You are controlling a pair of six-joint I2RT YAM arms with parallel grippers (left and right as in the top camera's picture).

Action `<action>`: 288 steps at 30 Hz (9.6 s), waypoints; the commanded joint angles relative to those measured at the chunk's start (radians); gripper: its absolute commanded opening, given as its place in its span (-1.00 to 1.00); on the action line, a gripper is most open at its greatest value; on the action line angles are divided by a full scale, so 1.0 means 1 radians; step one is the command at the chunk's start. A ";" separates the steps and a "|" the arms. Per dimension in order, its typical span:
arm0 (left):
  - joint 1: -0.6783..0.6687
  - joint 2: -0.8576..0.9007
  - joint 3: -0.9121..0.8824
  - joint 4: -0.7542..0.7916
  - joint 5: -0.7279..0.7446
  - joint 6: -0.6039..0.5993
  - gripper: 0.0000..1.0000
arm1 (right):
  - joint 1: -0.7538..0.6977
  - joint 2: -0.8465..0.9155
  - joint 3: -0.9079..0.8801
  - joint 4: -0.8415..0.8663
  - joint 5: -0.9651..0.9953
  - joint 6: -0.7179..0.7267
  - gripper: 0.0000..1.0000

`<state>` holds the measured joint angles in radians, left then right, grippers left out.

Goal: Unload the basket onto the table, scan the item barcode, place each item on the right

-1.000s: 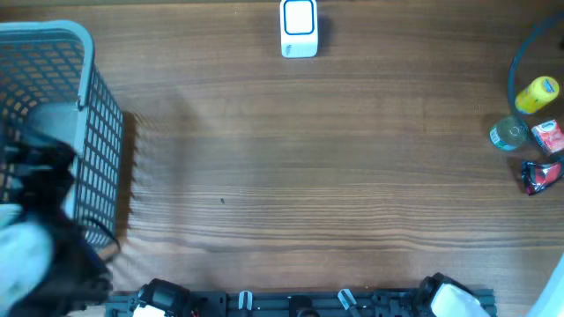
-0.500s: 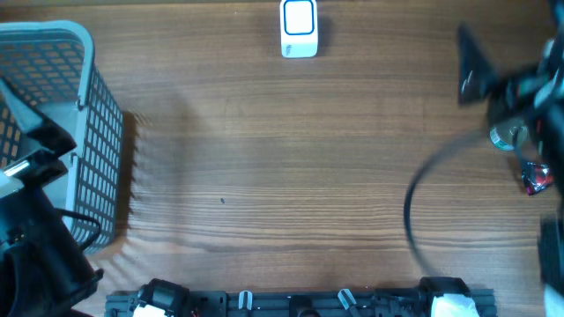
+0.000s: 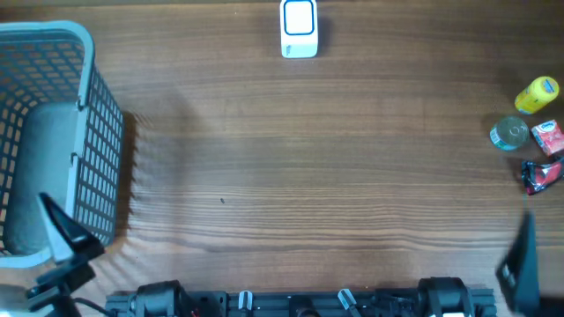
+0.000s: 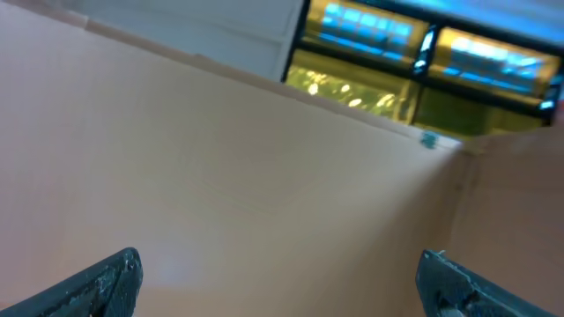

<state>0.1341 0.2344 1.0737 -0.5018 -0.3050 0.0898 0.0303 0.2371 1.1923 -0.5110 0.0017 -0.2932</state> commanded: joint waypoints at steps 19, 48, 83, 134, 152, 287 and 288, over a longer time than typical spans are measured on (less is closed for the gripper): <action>-0.014 -0.226 -0.015 0.304 0.144 -0.054 1.00 | -0.110 -0.227 -0.300 0.178 -0.223 0.120 1.00; -0.014 -0.215 -0.558 0.346 0.544 0.116 1.00 | -0.110 -0.213 -1.187 0.539 -0.339 0.259 1.00; -0.015 -0.209 -1.068 0.449 0.595 -0.151 1.00 | -0.110 -0.208 -1.187 0.539 -0.339 0.259 1.00; -0.015 -0.228 -1.068 0.452 0.596 -0.151 1.00 | -0.150 -0.233 -1.187 0.538 -0.332 0.268 1.00; -0.015 -0.228 -1.068 0.452 0.596 -0.151 1.00 | -0.150 -0.232 -1.187 0.538 -0.332 0.268 1.00; -0.015 -0.228 -1.068 0.452 0.596 -0.151 1.00 | -0.150 -0.232 -1.187 0.538 -0.332 0.268 1.00; -0.015 -0.228 -1.068 0.452 0.595 -0.151 1.00 | -0.150 -0.232 -1.187 0.538 -0.332 0.268 1.00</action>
<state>0.1246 0.0147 0.0086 -0.0448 0.2970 -0.0479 -0.1143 0.0193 0.0063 0.0227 -0.3462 -0.0410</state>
